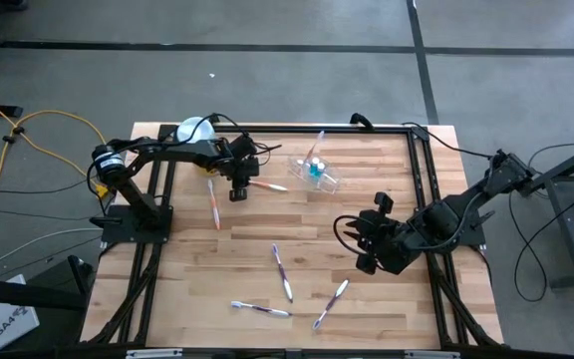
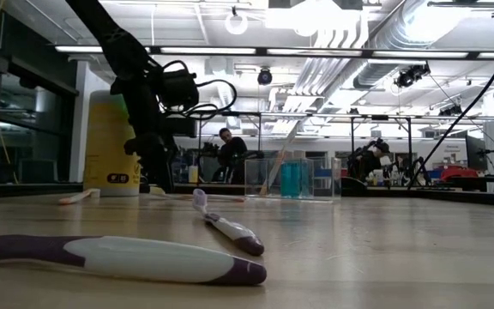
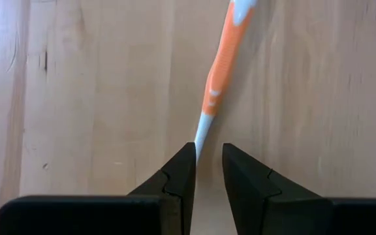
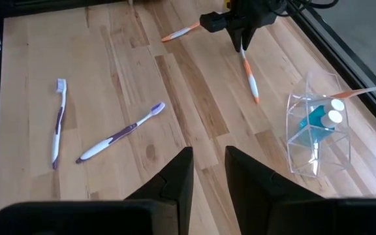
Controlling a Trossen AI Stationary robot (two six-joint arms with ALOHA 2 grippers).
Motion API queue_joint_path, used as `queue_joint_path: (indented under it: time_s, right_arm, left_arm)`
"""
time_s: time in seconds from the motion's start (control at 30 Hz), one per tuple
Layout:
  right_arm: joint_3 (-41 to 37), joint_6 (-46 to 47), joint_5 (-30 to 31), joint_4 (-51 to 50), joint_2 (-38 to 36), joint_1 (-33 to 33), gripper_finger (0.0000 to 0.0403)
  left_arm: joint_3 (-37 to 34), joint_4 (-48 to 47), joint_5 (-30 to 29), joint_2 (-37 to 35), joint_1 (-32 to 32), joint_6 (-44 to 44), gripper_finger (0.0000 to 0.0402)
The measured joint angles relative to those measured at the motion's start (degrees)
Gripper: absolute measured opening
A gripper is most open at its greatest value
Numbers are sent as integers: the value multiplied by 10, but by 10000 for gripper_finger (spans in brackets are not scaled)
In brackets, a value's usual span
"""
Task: Pick & Place toothbrushing station
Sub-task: Put the tight orange toothbrush into the transparent organizer
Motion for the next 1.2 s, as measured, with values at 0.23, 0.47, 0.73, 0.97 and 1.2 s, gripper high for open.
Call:
queue_joint_path:
  time_s: [0.23, 0.47, 0.73, 0.97, 1.2]
  right_arm:
    - [0, -1, 0, 6, 0, 0, 81]
    - [0, -3, 5, 6, 0, 0, 81]
    - [0, -3, 5, 9, 0, 0, 81]
    - [0, -3, 4, 13, 0, 0, 81]
    - [0, -3, 4, 14, 0, 0, 81]
  left_arm:
    - [0, 5, 0, 0, 3, 7, 71]
    - [0, 6, 0, 0, 5, 18, 71]
    - [0, 6, 9, 0, 10, 16, 71]
    - [0, 6, 21, 14, 10, 15, 71]
    - [4, 8, 11, 56, 10, 15, 71]
